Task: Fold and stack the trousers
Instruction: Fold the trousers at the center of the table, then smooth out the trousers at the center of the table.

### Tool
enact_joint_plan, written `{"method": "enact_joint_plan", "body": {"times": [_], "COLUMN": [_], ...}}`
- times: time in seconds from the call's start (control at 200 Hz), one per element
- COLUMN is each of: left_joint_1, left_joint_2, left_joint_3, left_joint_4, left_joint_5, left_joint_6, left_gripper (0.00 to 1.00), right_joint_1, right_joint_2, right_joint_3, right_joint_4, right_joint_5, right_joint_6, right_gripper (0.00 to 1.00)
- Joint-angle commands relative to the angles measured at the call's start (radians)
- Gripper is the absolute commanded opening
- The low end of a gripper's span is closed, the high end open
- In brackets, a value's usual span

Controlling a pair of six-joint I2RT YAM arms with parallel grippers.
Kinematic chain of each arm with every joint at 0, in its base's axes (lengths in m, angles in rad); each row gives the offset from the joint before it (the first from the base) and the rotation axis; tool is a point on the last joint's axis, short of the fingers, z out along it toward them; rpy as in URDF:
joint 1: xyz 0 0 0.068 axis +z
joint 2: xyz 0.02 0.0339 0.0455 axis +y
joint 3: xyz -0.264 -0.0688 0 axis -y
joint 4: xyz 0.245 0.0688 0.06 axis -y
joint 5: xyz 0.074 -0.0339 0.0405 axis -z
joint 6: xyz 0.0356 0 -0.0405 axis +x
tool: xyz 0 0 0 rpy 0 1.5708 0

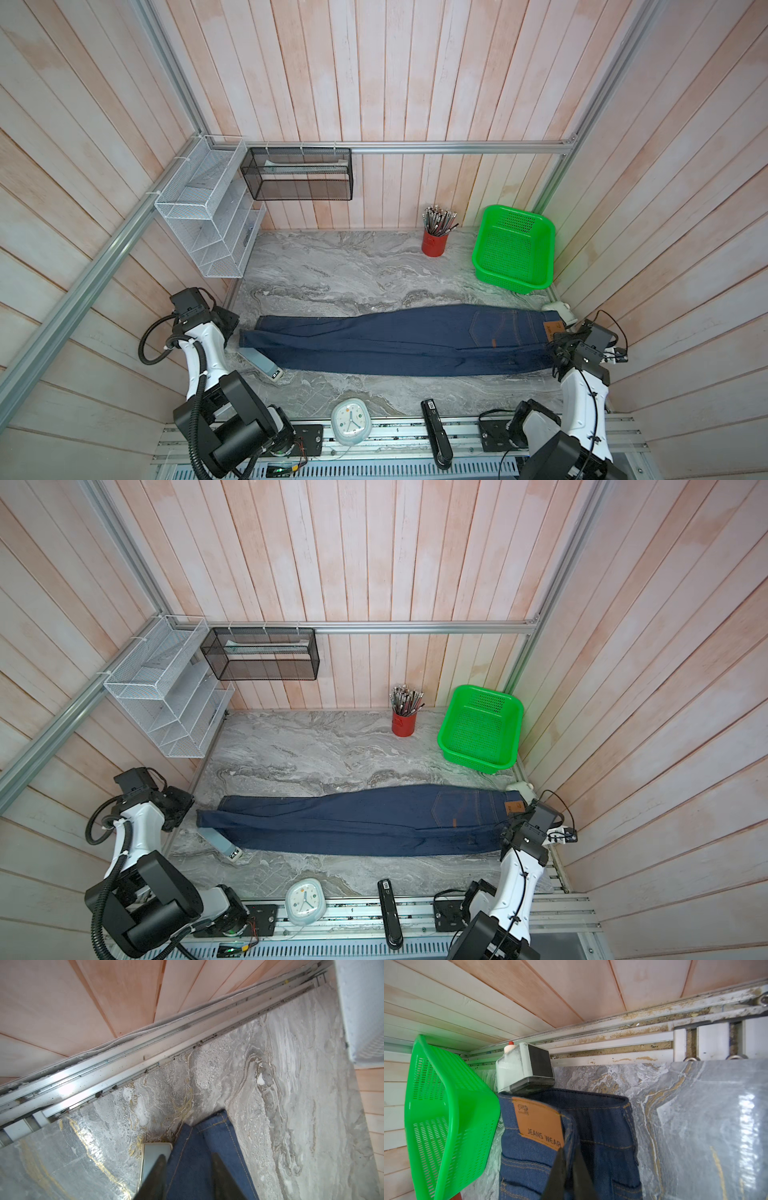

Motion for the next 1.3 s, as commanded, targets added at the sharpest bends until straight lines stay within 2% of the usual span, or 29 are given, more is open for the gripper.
{"method": "enact_joint_plan", "body": {"times": [0.0,0.095,0.275,0.485,0.55,0.6,0.7,0.805,0.91,1.015,1.12,1.19,1.295], "left_joint_1": [0.005,0.005,0.005,-0.018,-0.07,-0.151,-0.334,-0.496,-0.583,-0.647,-0.727,-0.783,-0.831], "left_joint_2": [-0.001,-0.013,-0.072,-0.152,-0.157,-0.15,-0.117,-0.063,-0.038,-0.055,-0.068,-0.064,-0.039], "left_joint_3": [0.014,0.017,0.025,0.056,0.078,0.101,0.132,0.138,0.112,0.065,-0.002,-0.053,-0.122], "left_joint_4": [0.011,0.012,0.026,0.05,0.051,0.041,0.014,-0.015,-0.042,-0.061,-0.058,-0.036,0.029], "left_joint_5": [-0.03,-0.025,0.025,0.179,0.231,0.245,0.253,0.269,0.268,0.245,0.223,0.205,0.197], "left_joint_6": [0.001,0.001,-0.015,-0.052,-0.057,-0.05,-0.054,-0.073,-0.115,-0.176,-0.268,-0.33,-0.409], "left_gripper": [0.48,0.5,0.5,0.45,0.41,0.38,0.37,0.37,0.43,0.49,0.51,0.51,0.52], "right_joint_1": [0.007,0.013,0.051,0.167,0.227,0.29,0.493,0.751,1.014,1.184,1.285,1.312,1.33], "right_joint_2": [-0.015,-0.015,-0.006,-0.006,-0.016,-0.018,0.003,0.137,0.245,0.326,0.389,0.421,0.453], "right_joint_3": [-0.01,0.0,0.129,0.285,0.286,0.27,0.232,0.284,0.343,0.345,0.297,0.26,0.244], "right_joint_4": [-0.009,-0.02,-0.139,-0.274,-0.245,-0.203,-0.086,-0.069,-0.06,-0.02,0.07,0.138,0.175], "right_joint_5": [0.024,-0.023,-0.096,-0.061,-0.099,-0.129,-0.144,-0.116,-0.035,-0.026,-0.078,-0.129,-0.145], "right_joint_6": [-0.015,-0.007,-0.008,0.039,0.068,0.102,0.177,0.197,0.231,0.305,0.403,0.48,0.508], "right_gripper": [0.3,0.53,0.7,0.71,0.68,0.65,0.56,0.57,0.59,0.62,0.63,0.64,0.65]}}
